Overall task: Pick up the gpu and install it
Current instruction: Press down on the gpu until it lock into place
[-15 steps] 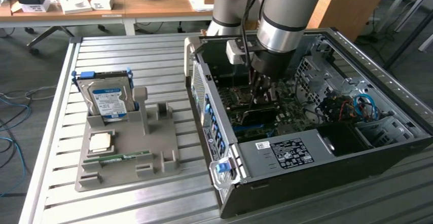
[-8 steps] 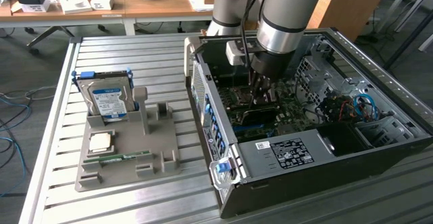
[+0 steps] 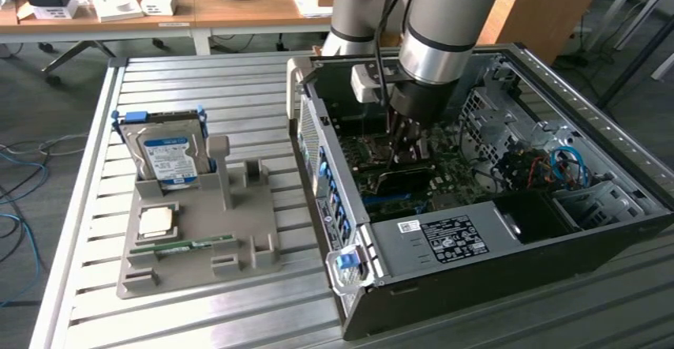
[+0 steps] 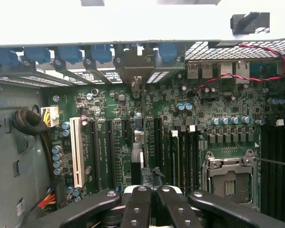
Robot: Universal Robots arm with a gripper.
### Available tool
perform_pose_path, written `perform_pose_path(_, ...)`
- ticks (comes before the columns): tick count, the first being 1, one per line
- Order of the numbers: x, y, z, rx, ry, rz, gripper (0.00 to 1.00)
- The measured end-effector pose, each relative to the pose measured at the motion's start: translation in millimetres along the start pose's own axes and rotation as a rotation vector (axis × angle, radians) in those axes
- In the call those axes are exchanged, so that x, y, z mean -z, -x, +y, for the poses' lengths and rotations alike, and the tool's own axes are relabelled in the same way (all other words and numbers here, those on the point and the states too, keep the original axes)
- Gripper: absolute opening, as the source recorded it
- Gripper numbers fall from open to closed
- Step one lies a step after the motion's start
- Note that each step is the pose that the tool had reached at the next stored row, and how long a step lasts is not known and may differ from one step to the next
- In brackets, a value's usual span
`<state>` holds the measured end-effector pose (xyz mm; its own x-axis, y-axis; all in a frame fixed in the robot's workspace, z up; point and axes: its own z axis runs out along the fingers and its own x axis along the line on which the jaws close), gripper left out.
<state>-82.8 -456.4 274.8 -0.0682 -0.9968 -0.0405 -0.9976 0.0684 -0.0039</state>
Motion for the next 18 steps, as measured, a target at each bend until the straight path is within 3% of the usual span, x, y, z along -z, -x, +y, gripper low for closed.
perform_pose_path(18,-4.0,1.3,0.7,0.000,0.0000,0.0000,0.11)
